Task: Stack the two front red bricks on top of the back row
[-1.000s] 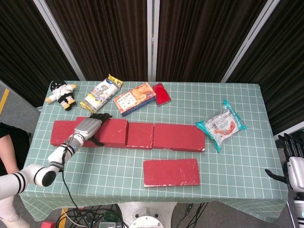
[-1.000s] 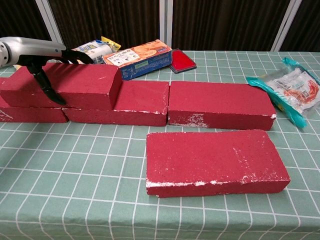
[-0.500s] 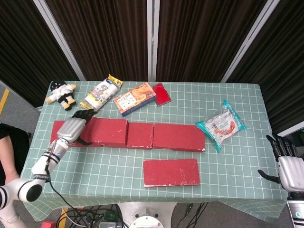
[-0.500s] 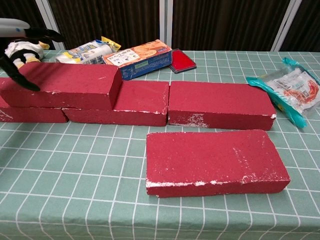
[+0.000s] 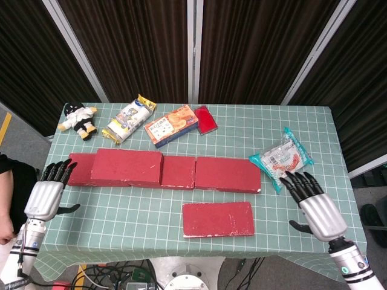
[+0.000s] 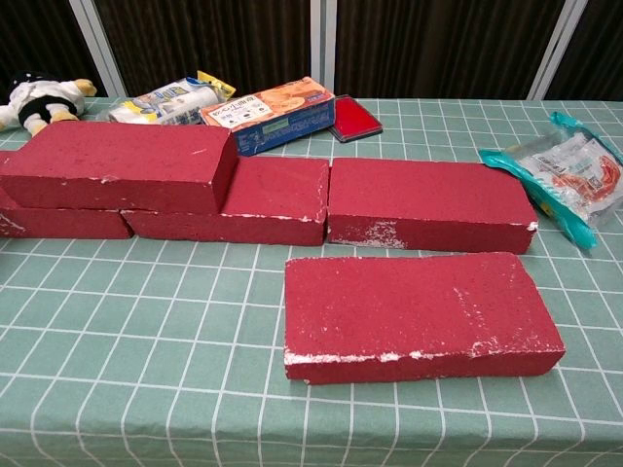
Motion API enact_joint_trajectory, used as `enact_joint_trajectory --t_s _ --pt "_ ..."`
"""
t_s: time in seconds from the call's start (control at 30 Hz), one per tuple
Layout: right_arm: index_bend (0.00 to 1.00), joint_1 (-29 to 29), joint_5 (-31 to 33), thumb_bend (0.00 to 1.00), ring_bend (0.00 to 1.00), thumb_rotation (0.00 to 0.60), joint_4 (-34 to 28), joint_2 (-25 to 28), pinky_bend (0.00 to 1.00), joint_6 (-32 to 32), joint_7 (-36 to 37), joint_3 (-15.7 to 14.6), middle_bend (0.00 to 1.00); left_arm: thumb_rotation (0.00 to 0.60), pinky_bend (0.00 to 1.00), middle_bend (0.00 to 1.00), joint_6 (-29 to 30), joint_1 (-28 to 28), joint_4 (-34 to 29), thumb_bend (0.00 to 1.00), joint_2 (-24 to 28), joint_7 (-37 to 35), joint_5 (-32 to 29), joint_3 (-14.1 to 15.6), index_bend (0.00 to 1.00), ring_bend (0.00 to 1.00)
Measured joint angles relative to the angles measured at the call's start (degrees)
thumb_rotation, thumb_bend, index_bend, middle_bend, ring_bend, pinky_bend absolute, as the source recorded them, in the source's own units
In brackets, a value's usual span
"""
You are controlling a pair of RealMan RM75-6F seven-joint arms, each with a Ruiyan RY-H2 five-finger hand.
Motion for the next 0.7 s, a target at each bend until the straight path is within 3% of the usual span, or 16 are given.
enact_joint_trajectory --t_s 0.27,0.43,0.7 --pt "0.00 6.9 -1.1 0.00 0.00 0.600 -7.1 -0.5 0.00 -14.3 -3.7 -1.7 0.00 0.600 0.00 0.00 5.1 5.8 3.3 0.00 -2.3 -0.6 3.4 1.2 0.04 0.00" --pt "0.00 10.3 5.6 0.00 0.00 0.600 -7.3 -6.3 0.00 -20.8 -7.9 -1.5 0.00 0.600 0.00 0.00 5.6 7.8 5.4 0.00 -2.5 -3.2 4.5 1.3 0.04 0.00" --pt "0.00 13.9 17.8 0.00 0.00 0.600 -3.1 -16.3 0.00 -23.8 -11.6 0.1 0.00 0.600 0.00 0.00 5.2 9.5 7.4 0.00 -2.0 -7.1 5.6 0.7 0.04 0.00"
